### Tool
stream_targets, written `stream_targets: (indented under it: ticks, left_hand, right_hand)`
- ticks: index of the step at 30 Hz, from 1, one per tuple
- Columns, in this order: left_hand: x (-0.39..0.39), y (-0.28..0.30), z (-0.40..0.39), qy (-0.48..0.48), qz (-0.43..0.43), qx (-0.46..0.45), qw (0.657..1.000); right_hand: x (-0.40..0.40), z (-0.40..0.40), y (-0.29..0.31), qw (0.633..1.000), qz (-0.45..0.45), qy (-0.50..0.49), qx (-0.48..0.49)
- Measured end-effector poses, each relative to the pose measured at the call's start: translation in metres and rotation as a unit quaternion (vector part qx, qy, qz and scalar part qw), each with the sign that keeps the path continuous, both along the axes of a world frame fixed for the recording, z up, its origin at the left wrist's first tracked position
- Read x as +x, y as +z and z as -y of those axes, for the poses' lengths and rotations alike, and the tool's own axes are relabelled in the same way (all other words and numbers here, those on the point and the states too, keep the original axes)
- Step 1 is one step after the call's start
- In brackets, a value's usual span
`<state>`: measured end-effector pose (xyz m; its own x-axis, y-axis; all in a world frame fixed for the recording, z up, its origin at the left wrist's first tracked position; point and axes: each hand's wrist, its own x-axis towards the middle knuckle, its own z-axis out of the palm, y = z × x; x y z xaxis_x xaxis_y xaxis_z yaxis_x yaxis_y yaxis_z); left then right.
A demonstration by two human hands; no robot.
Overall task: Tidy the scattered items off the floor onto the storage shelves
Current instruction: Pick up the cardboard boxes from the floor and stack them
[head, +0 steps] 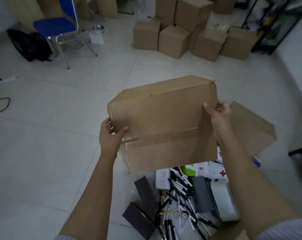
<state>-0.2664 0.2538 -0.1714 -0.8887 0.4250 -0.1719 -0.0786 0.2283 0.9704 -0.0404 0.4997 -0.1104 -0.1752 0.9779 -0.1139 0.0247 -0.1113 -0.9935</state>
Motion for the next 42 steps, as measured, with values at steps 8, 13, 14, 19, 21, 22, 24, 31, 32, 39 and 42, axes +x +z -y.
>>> stream_targets:
  ticks: [8,13,14,19,21,22,24,31,32,39,42]
  left_hand:
    - [0.057,0.104,-0.031,-0.158,-0.047,0.114,0.980]
    - [0.113,0.158,-0.064,-0.245,-0.052,0.140,0.958]
    - [0.128,0.168,-0.071,-0.258,-0.053,0.143,0.954]
    - [0.216,0.209,-0.109,-0.341,-0.051,0.169,0.923]
    - [0.260,0.225,-0.118,-0.379,-0.041,0.180,0.907]
    - [0.283,0.231,-0.122,-0.398,-0.034,0.187,0.897]
    - [0.331,0.244,-0.125,-0.440,-0.026,0.198,0.876]
    - [0.510,0.289,-0.090,-0.566,-0.042,0.200,0.798]
    - [0.530,0.292,-0.084,-0.578,-0.048,0.201,0.789]
    - [0.698,0.340,-0.004,-0.660,-0.095,0.223,0.711]
    - [0.761,0.357,0.028,-0.680,-0.092,0.246,0.684]
  right_hand:
    - [0.109,0.010,0.121,0.997,0.017,-0.033,0.066]
    - [0.215,0.036,0.174,0.994,-0.005,-0.063,0.088]
    - [0.237,0.044,0.184,0.993,-0.004,-0.076,0.092]
    - [0.348,0.095,0.219,0.982,-0.020,-0.158,0.099]
    - [0.394,0.121,0.230,0.977,-0.022,-0.186,0.099]
    - [0.418,0.136,0.235,0.974,-0.020,-0.201,0.102]
    - [0.465,0.167,0.245,0.966,-0.020,-0.233,0.113]
    - [0.624,0.306,0.273,0.930,-0.007,-0.342,0.134]
    - [0.639,0.325,0.276,0.926,0.004,-0.354,0.131]
    - [0.775,0.468,0.282,0.886,0.035,-0.443,0.129]
    - [0.816,0.521,0.287,0.862,0.018,-0.484,0.151]
